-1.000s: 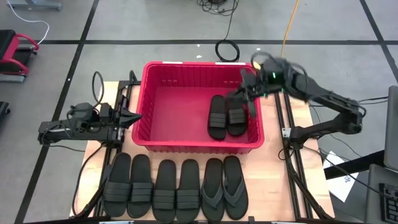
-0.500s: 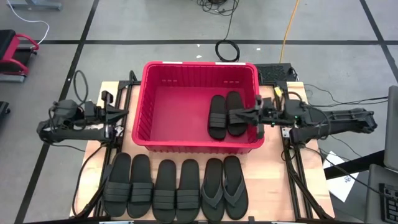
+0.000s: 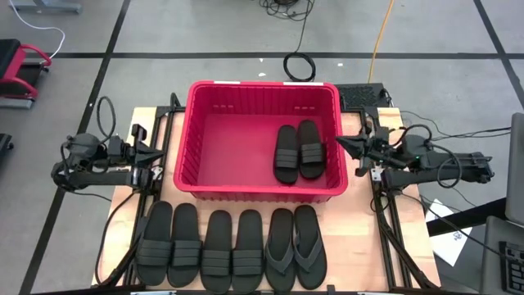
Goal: Pick and place slides into bin
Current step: Put the right flip flop into the bin
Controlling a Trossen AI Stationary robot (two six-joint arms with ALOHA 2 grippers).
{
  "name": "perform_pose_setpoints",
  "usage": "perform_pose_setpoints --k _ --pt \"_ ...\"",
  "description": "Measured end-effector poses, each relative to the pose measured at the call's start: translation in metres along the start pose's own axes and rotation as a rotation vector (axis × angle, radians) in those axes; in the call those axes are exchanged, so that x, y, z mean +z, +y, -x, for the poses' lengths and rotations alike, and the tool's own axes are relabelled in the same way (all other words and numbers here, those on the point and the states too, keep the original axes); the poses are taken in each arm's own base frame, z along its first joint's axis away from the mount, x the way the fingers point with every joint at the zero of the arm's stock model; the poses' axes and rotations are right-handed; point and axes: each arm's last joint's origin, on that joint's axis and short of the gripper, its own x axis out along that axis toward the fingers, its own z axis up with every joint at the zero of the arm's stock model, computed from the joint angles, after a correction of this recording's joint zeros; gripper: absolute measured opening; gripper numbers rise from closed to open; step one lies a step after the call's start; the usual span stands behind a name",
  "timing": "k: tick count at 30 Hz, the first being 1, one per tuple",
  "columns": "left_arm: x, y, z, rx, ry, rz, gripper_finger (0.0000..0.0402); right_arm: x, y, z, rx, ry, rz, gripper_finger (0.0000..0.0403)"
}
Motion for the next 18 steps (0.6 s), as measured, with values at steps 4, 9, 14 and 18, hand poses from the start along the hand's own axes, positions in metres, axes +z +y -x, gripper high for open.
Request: perform_pose_setpoints --k 4,9,14,18 --pt "0.001 0.0 0.0 0.008 -0.01 0.043 0.0 -0.005 -0.003 0.006 0.004 -0.006 -0.001 0.0" --pt "0.001 0.0 0.0 0.012 -0.012 0.064 0.0001 -0.011 -0.005 0.008 0.026 0.006 0.024 0.0" --pt "0.001 0.001 0.0 0.03 -0.008 0.084 0.0009 -0.01 -0.005 0.013 0.064 -0.005 0.023 0.0" --pt "0.002 0.001 0.0 0.026 -0.016 0.136 0.0018 -0.008 -0.005 0.016 0.091 -0.021 0.018 0.0"
